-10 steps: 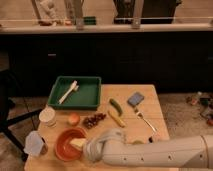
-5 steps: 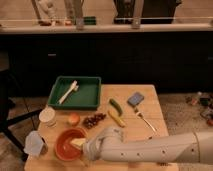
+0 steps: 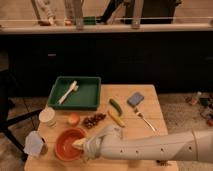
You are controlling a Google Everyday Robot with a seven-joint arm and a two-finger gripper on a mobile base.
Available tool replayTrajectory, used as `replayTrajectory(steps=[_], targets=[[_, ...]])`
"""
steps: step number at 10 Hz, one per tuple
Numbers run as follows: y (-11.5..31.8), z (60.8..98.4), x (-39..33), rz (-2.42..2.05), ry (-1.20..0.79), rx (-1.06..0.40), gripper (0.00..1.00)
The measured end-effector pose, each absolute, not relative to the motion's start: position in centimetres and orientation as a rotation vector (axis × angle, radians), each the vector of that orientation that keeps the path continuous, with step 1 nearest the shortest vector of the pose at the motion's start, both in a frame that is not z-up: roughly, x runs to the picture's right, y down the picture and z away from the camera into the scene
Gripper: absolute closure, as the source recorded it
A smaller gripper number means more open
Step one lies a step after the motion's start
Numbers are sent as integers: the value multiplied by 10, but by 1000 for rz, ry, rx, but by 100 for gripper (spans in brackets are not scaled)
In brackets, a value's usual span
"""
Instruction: Stack bowls into tray
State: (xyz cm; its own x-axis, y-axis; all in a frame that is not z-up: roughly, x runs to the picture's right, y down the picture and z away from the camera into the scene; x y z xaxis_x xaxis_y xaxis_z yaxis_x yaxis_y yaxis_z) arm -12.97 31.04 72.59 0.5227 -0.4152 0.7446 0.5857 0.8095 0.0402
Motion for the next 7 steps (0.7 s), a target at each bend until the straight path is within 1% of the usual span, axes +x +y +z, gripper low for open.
replayTrajectory(steps=[1,3,4,5,7], targets=[[309,726,-129,-594,-834,-218,61],[307,725,-128,-578,-844,-201,81],[306,725,-127,-576,-846,-197,88],[306,724,-127,-573,-851,-191,98],[305,722,-126,-570,-853,-184,100]])
